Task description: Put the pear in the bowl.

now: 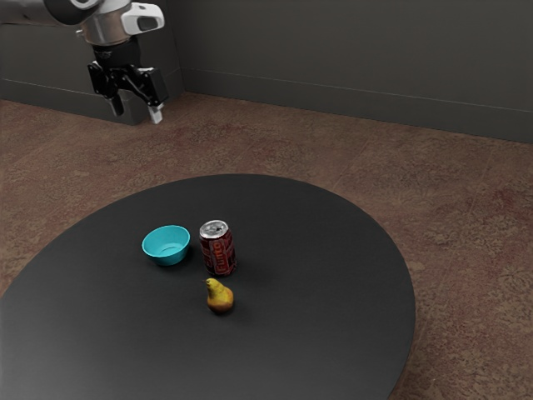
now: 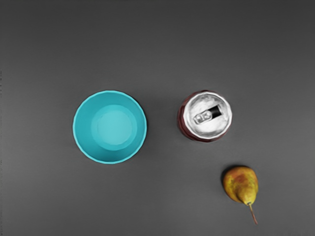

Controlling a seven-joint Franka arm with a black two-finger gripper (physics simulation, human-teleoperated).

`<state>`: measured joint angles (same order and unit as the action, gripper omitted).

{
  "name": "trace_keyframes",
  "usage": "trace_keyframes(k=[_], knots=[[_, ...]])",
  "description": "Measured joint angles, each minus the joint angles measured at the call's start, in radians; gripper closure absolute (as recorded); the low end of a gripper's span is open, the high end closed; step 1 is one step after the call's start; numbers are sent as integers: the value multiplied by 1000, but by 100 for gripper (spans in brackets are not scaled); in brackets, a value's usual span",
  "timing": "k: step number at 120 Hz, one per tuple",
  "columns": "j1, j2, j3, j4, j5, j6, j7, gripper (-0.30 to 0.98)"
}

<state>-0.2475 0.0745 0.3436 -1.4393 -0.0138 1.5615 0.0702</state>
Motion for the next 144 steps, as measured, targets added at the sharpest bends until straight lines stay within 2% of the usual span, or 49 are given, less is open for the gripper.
trace_keyframes(k=[44, 52, 66, 95, 113, 144], knots=[[4, -7, 14, -2, -14, -15, 6, 0], [5, -20, 12, -45, -3, -30, -5, 0], [6, -94, -15, -304, 7, 70, -28, 0], [19, -106, -64, -593, 10, 315, -100, 0], [71, -99, -187, -651, 7, 412, -164, 0], [-33, 16, -244, -658, -6, 527, -256, 0]])
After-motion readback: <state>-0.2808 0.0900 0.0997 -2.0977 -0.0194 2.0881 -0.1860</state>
